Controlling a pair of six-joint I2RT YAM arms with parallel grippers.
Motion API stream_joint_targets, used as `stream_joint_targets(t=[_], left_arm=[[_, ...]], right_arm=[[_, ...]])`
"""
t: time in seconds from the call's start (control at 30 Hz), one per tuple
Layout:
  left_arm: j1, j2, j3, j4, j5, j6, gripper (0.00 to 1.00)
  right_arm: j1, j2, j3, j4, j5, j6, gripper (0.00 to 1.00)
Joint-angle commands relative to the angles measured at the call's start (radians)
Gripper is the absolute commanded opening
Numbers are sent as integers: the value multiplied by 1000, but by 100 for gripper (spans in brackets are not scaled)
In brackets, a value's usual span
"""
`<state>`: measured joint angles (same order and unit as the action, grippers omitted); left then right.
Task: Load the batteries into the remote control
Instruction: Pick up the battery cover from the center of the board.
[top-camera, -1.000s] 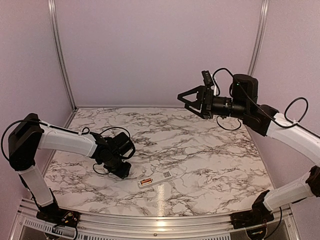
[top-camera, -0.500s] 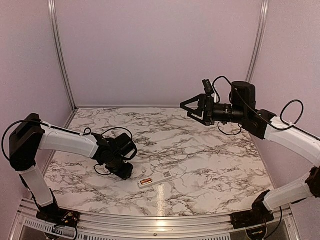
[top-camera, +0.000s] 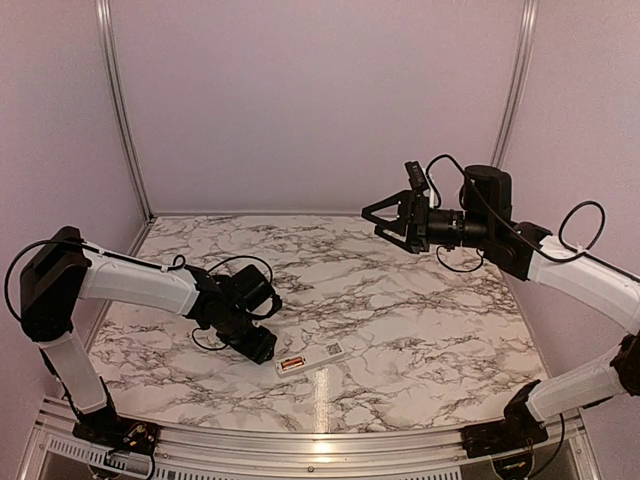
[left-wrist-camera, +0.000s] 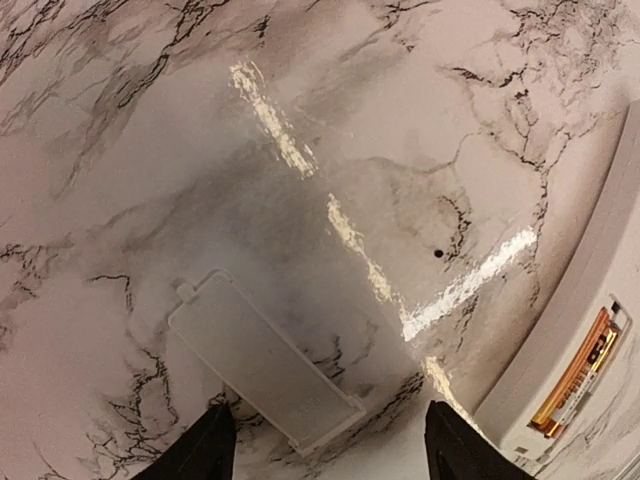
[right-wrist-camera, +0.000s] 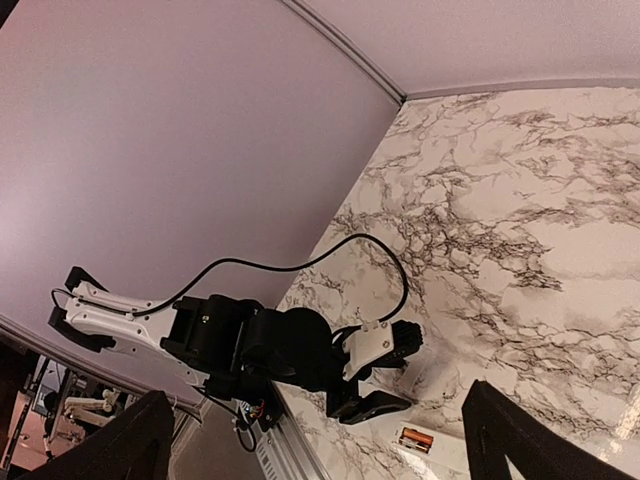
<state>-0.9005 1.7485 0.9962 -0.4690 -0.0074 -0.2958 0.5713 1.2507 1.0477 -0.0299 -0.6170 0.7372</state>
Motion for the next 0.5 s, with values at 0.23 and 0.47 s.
stream_joint_targets(t=[0.23,0.47], left_arm=[[-7,102,73,6,67,90,61],[-11,128,113,2,46,167,46]], right_arm=[[-20,-3,-22,71,-27,21,99],[-24,-4,-43,94,-42,33,99]])
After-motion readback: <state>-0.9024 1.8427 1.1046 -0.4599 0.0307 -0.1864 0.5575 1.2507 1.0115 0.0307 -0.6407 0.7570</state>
